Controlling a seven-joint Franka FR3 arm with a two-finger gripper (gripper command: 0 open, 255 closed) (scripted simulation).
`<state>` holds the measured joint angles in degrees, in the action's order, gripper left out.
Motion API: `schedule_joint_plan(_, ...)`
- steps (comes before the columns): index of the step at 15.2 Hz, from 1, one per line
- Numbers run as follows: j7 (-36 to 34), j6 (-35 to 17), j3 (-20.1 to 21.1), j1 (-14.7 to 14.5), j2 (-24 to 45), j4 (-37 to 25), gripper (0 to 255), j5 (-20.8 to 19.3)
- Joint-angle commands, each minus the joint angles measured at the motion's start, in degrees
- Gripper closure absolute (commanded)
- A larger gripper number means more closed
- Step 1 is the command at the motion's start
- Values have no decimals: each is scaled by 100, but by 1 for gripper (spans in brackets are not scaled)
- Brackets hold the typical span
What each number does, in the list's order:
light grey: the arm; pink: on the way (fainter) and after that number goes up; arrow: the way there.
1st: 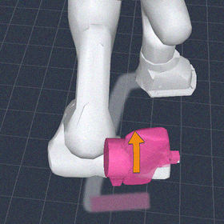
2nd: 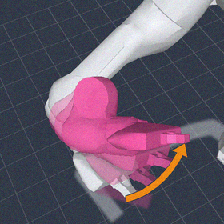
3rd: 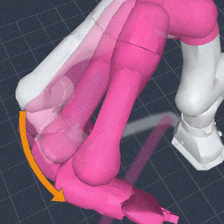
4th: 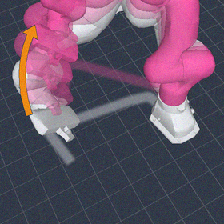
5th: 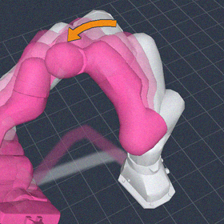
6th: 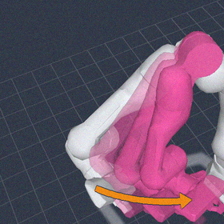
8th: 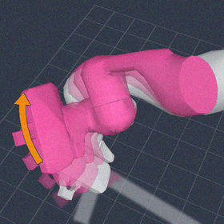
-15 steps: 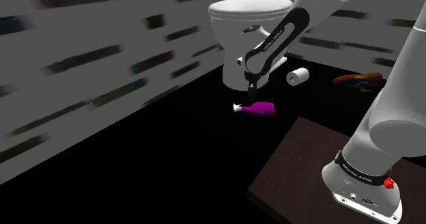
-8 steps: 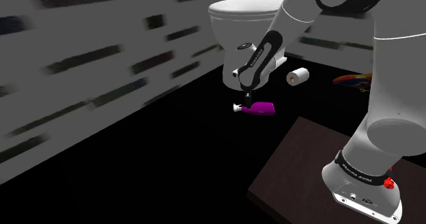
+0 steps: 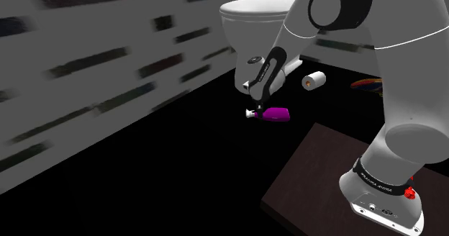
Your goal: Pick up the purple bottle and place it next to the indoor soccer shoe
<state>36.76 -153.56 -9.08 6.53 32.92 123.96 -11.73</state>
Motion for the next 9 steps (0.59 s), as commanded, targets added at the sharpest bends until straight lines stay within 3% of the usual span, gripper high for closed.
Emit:
schedule_joint_plan(1, 4, -105, 1, 23, 148, -47, 0, 1)
schedule_joint_plan(9, 2, -190, 0, 39, 265, -81, 0, 0)
